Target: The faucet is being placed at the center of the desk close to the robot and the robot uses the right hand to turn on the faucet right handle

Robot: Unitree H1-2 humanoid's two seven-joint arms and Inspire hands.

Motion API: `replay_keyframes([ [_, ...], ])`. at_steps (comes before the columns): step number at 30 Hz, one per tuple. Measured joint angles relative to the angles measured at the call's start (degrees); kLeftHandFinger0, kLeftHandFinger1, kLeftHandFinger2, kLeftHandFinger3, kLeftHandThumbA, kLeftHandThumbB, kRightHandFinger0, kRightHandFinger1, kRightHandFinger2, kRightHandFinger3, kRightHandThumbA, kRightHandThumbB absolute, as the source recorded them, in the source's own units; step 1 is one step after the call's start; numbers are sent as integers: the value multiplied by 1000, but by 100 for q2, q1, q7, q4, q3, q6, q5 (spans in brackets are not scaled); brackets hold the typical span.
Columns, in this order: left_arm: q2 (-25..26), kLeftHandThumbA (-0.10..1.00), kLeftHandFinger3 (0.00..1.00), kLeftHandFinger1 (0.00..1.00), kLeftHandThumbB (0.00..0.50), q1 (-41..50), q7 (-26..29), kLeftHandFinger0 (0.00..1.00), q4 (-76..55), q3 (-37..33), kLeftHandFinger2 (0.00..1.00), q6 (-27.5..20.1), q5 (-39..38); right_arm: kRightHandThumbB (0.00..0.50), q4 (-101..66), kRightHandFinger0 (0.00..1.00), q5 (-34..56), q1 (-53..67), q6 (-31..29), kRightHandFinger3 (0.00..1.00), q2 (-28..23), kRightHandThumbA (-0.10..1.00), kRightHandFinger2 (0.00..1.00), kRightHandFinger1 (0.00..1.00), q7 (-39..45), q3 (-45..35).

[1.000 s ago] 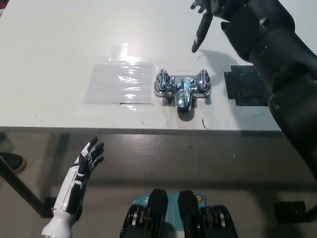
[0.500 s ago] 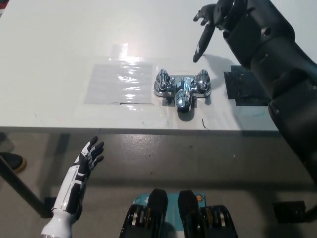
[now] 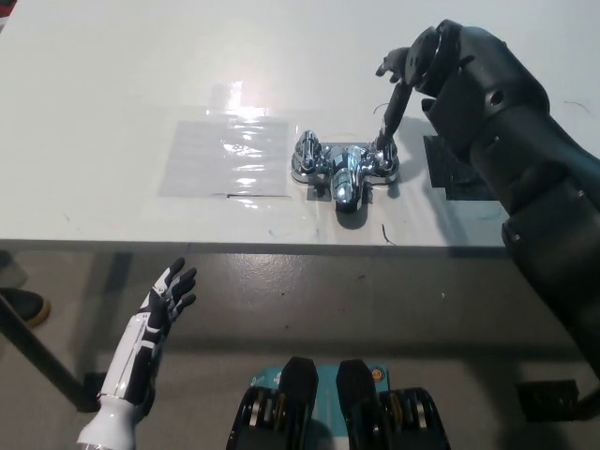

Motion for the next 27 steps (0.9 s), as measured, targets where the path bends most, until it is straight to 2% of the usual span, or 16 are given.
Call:
replay_keyframes([
  [4, 10, 1000, 1000, 1000, 345, 0, -1, 1000, 0, -1, 1000, -13, 0, 307, 1, 1000, -15, 58, 2, 1000, 7, 1000, 1000, 1000, -5, 29],
  [6, 9, 1000, 1000, 1000, 345, 0, 0, 1000, 0, -1, 1000, -21, 0, 284, 1, 1000, -43, 90, 2, 1000, 10, 1000, 1000, 1000, -9, 79],
  [13, 10, 1000, 1000, 1000, 365, -17, -1, 1000, 1, -3, 1000, -66, 0, 309, 1, 1000, -86, 160, -1, 1000, 51, 1000, 1000, 1000, -25, 129],
  [16, 10, 1000, 1000, 1000, 355, -32, -1, 1000, 1, -2, 1000, -72, -1, 298, 5, 1000, -101, 160, -1, 1000, 84, 1000, 1000, 1000, -25, 137],
  [21, 16, 1000, 1000, 1000, 361, -39, -1, 1000, 0, -2, 1000, -73, 1, 317, 10, 1000, -126, 163, 4, 1000, 118, 1000, 1000, 1000, -25, 168],
  [27, 20, 1000, 1000, 1000, 364, -68, -1, 1000, 0, -2, 1000, -84, 0, 310, 18, 1000, -147, 177, 18, 1000, 211, 1000, 1000, 1000, -64, 208],
])
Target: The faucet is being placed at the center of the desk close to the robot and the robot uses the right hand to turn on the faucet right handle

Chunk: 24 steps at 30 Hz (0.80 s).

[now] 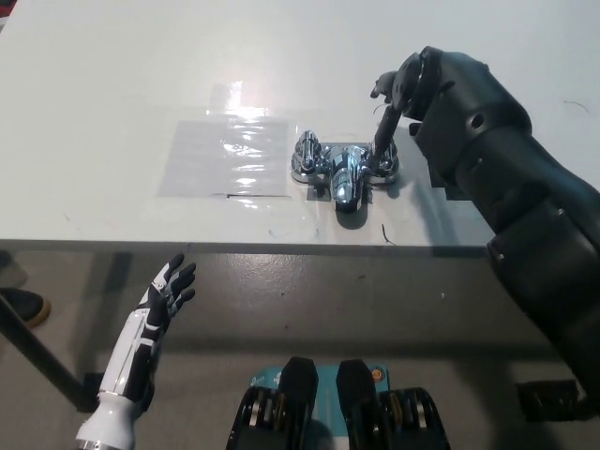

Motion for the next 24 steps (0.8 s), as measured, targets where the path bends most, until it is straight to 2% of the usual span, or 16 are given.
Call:
replay_keyframes([
  [11, 9, 1000, 1000, 1000, 359, -52, 0, 1000, -1, 0, 1000, -23, 0, 308, 41, 1000, -86, 50, 36, 1000, 74, 1000, 1000, 1000, -55, 165],
  [13, 8, 1000, 1000, 1000, 356, -53, 0, 1000, 0, 0, 1000, -28, 0, 292, 55, 1000, -114, 76, 30, 1000, 74, 1000, 1000, 1000, -62, 204],
  [18, 20, 1000, 1000, 1000, 348, -79, 0, 1000, 0, 0, 1000, -43, 1, 329, 72, 1000, -163, 141, 35, 1000, 76, 1000, 1000, 1000, -121, 283],
  [24, 40, 1000, 1000, 1000, 364, -134, 1, 1000, 0, 0, 1000, -54, 12, 313, 77, 1000, -163, 151, 152, 1000, 75, 1000, 1000, 1000, -228, 271],
])
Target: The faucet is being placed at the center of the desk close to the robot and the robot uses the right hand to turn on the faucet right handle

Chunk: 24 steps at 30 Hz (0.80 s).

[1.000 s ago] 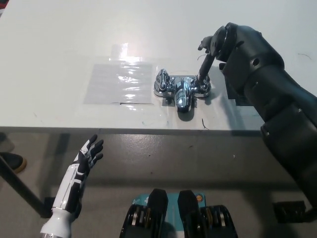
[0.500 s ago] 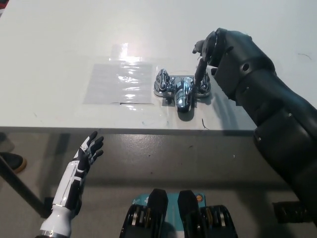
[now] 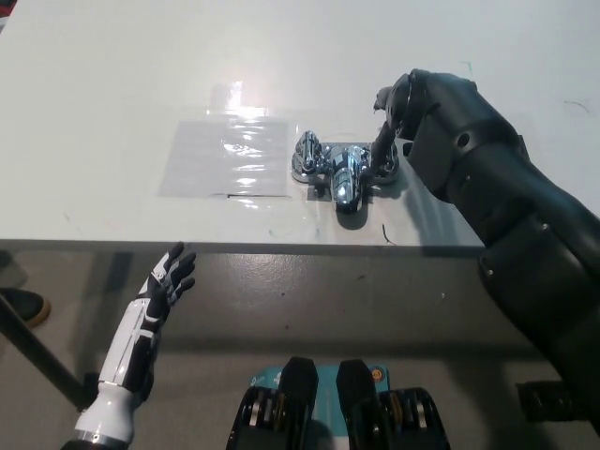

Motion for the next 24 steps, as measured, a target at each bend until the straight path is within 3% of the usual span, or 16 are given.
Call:
replay_keyframes([
  [16, 0, 1000, 1000, 1000, 356, -17, 0, 1000, 0, 0, 1000, -4, 13, 264, 1, 1000, -107, 15, 20, 1000, -171, 1000, 1000, 1000, -91, 218],
  [24, 2, 1000, 1000, 1000, 353, -54, 0, 1000, 0, 1, 1000, -17, 14, 288, 1, 1000, -181, 15, 3, 1000, -234, 1000, 1000, 1000, -84, 389],
])
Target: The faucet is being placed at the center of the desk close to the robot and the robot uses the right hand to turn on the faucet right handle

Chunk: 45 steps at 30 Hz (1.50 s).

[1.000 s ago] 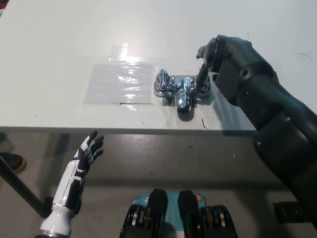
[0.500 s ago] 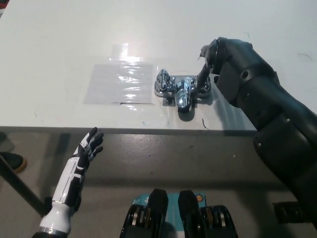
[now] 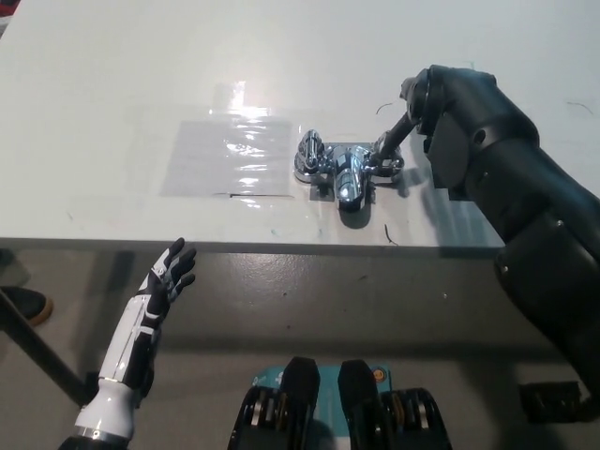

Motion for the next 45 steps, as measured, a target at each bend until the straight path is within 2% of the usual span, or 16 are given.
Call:
replay_keyframes([
  [6, 2, 1000, 1000, 1000, 354, -1, -1, 1000, 0, 0, 1000, -2, -1, 254, 0, 1000, -20, 0, -29, 1000, -59, 1000, 1000, 1000, 30, 63],
  [18, 1, 1000, 1000, 1000, 357, -1, -1, 1000, -1, 0, 1000, -3, -2, 269, 0, 1000, -46, -1, -123, 1000, -167, 1000, 1000, 1000, 190, 195],
  [22, 1, 1000, 1000, 1000, 358, -1, 0, 1000, -1, 0, 1000, -3, -2, 308, 0, 1000, -71, -1, -146, 1000, -199, 1000, 1000, 1000, 223, 257],
  [24, 1, 1000, 1000, 1000, 352, -1, -1, 1000, -3, 0, 1000, -3, -2, 312, -1, 1000, -71, -1, -145, 1000, -213, 971, 1000, 1000, 181, 248],
  [25, 2, 1000, 1000, 1000, 354, -1, -1, 1000, -6, 0, 1000, -3, -2, 336, -1, 1000, -70, 0, -144, 1000, -220, 891, 1000, 1000, 120, 225],
  [26, 2, 1000, 1000, 1000, 357, -1, -1, 1000, -7, 0, 1000, -3, -2, 340, -1, 1000, -67, 2, -142, 1000, -225, 872, 1000, 1000, 65, 192],
  [29, 1, 1000, 1000, 1000, 343, -1, 0, 1000, -6, 0, 1000, -2, -2, 337, -3, 1000, -42, 50, -140, 1000, -229, 897, 1000, 1000, -175, 67],
  [35, -1, 1000, 1000, 1000, 349, -1, -1, 1000, -6, 0, 1000, -2, -2, 364, -5, 1000, -16, 129, -139, 1000, -238, 795, 1000, 1000, -565, -103],
  [39, 0, 1000, 1000, 1000, 345, -1, -1, 1000, -6, 0, 1000, -2, -2, 342, -4, 1000, -5, 188, -139, 1000, -239, 801, 1000, 1000, -875, -248],
  [45, 0, 1000, 1000, 1000, 349, -1, -1, 1000, -7, -1, 1000, -3, -2, 348, -4, 1000, -6, 201, -140, 1000, -253, 789, 1000, 1000, -1224, -333],
])
